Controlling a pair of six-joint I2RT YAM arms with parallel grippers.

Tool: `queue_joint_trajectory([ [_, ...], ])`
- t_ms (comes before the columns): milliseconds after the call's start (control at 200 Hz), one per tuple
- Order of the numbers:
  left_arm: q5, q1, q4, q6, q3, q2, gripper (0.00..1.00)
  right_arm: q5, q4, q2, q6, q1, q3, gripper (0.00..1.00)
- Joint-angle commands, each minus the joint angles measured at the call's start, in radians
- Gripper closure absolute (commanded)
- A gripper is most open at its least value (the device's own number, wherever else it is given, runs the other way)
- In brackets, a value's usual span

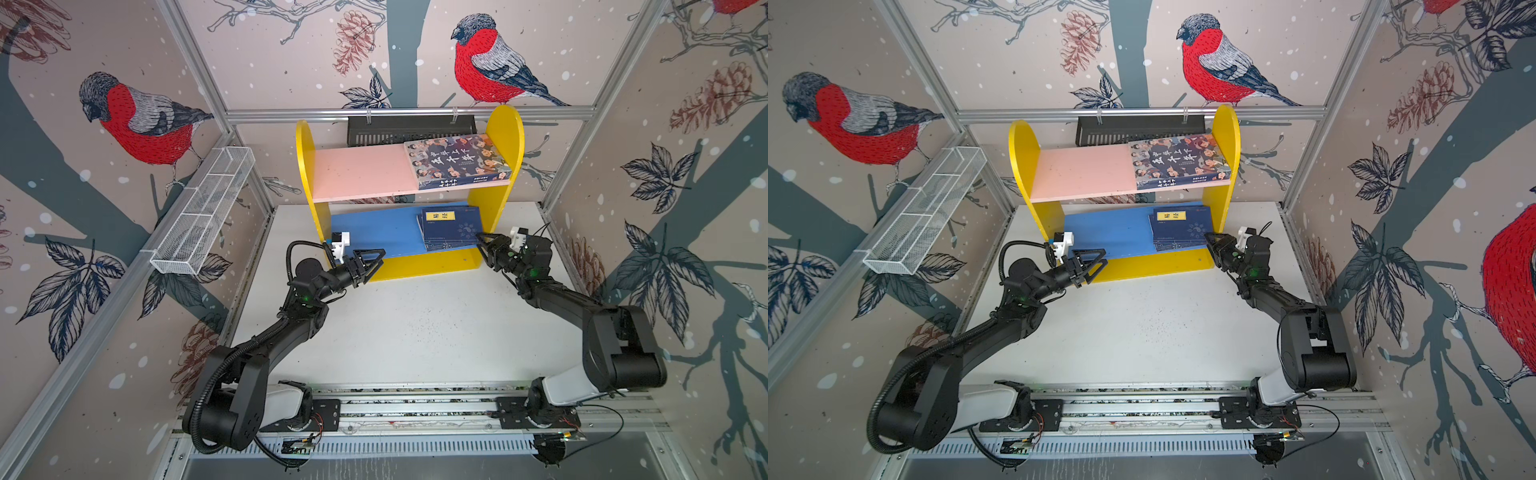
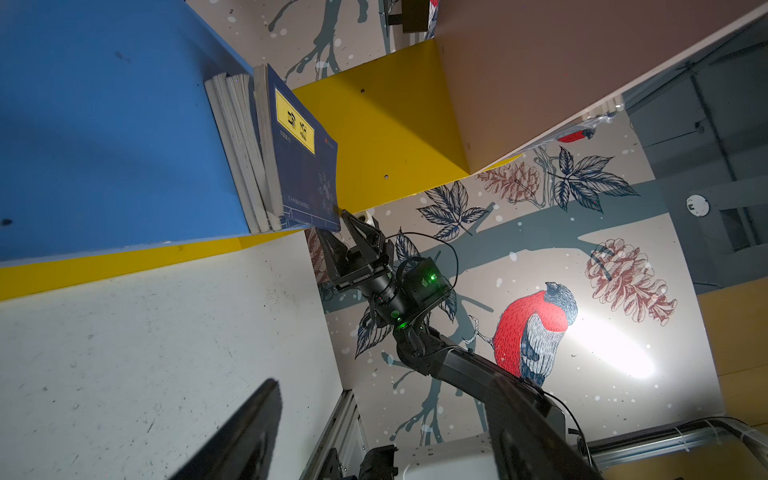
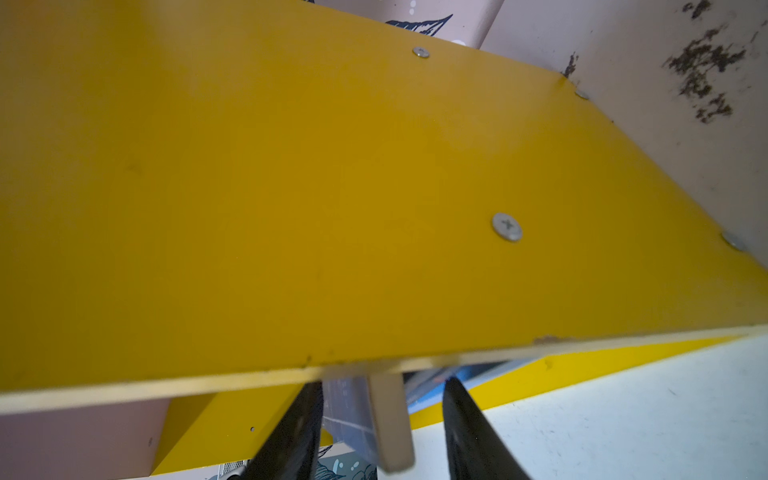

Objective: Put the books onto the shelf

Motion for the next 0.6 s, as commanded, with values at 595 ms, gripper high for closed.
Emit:
queue_joint_trajectory([
  [595, -0.048, -0.143, -0.273, 0.398, 0.267, 0.143, 0.32, 0.088, -0.065, -0.196, -0.006, 0.073, -0.098, 0.62],
])
